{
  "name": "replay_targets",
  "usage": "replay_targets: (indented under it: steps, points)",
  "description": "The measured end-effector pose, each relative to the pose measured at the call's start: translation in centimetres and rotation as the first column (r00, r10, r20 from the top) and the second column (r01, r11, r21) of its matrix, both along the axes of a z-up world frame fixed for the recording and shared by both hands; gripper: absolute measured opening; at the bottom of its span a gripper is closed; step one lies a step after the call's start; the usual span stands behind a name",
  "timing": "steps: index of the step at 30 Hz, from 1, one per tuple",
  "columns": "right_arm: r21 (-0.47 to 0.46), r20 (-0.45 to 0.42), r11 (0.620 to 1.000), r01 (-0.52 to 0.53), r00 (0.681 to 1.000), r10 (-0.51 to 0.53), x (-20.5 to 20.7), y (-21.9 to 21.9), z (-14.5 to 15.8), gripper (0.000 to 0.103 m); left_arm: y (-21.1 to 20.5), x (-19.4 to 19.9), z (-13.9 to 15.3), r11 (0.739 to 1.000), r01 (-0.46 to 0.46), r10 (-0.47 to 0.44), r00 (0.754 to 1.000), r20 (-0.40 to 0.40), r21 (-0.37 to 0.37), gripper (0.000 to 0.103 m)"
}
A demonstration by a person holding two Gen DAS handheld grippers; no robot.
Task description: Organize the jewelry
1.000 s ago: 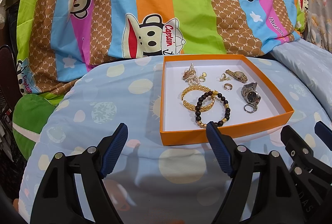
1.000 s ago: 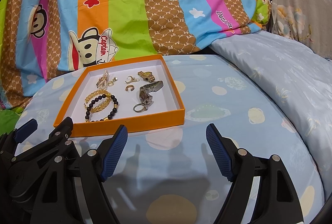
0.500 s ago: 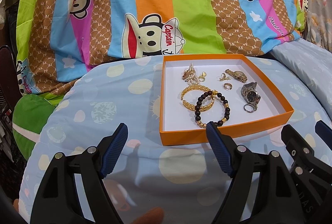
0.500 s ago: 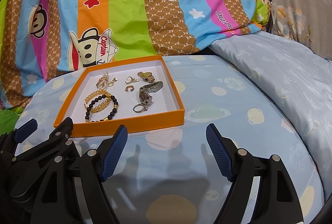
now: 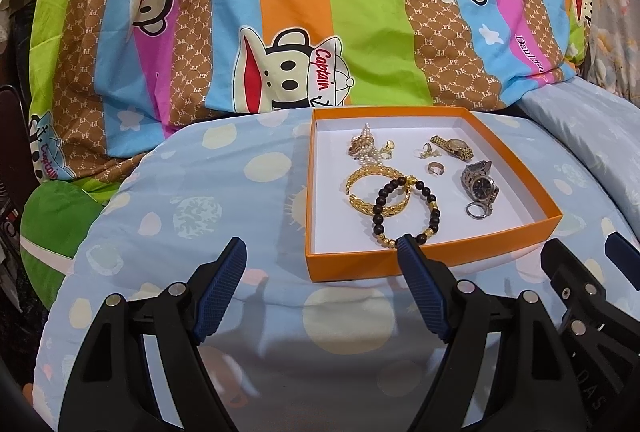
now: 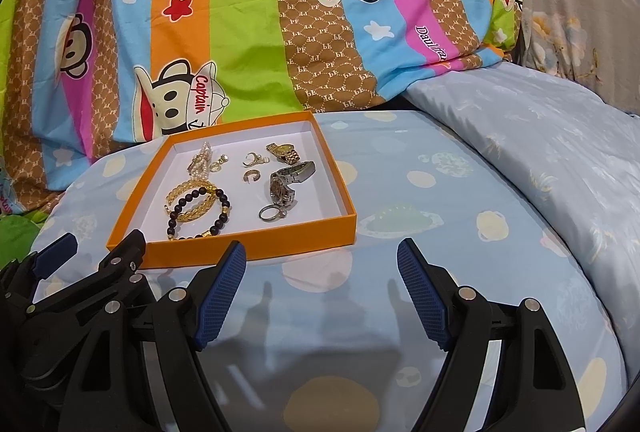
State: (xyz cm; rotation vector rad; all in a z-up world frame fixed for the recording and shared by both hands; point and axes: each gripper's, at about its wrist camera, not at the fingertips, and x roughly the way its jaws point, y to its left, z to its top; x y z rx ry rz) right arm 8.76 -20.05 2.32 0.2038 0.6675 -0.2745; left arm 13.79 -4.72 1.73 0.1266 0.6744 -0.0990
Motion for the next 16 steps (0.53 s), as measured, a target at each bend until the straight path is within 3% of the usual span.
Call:
replay_targets:
  steps: [16]
  points:
    - [-0.008, 0.007, 1.000, -0.002, 1.000, 0.002, 0.07, 0.14, 0.28, 0.077, 0.00, -0.05, 0.10, 1.000, -0.016, 0.016, 1.000, 0.008, 0.007, 0.075]
